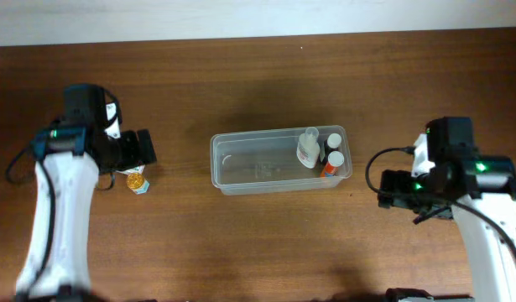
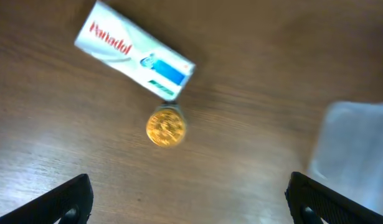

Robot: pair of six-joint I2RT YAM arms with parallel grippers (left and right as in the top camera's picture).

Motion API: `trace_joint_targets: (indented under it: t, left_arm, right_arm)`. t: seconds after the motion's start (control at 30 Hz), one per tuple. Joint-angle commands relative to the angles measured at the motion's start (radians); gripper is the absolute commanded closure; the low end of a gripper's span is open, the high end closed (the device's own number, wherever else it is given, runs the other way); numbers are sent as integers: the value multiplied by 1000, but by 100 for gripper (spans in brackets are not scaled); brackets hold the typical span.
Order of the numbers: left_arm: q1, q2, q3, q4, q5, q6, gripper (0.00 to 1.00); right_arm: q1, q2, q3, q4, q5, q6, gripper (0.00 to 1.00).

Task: Pack container
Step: 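Withdraw the right gripper and grasp the gold-capped bottle with the left, then carry the gold-capped bottle into the container and release it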

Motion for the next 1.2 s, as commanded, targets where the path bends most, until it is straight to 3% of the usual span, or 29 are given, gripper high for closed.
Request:
trace_joint_targets:
  t: [0.0, 0.33, 0.37, 0.5, 0.57, 0.7, 0.97, 1.17]
  left_arm:
    - [57, 150, 8, 9, -14, -35, 1]
    - [80, 418, 8, 76, -12, -34, 3]
    - [80, 426, 8, 77, -11, -34, 7]
    - [80, 460, 8, 77, -10, -34, 46]
    - [80, 463, 8, 70, -6, -34, 57]
    - [80, 463, 8, 38, -2, -34, 61]
    - [75, 427, 26, -11, 94, -35, 88]
    - [-25, 262, 107, -68, 102, -35, 89]
  right_arm:
    - [-3, 5, 0, 6, -19, -10, 11]
    - [-3, 6, 0, 9, -19, -10, 11]
    - [-3, 6, 0, 10, -19, -10, 11]
    - [-3, 6, 0, 10, -19, -10, 11]
    - [-3, 6, 0, 10, -19, -10, 11]
    - [-3, 6, 0, 10, -19, -10, 11]
    - [-3, 6, 0, 10, -19, -10, 11]
    - [-3, 6, 0, 10, -19, -10, 11]
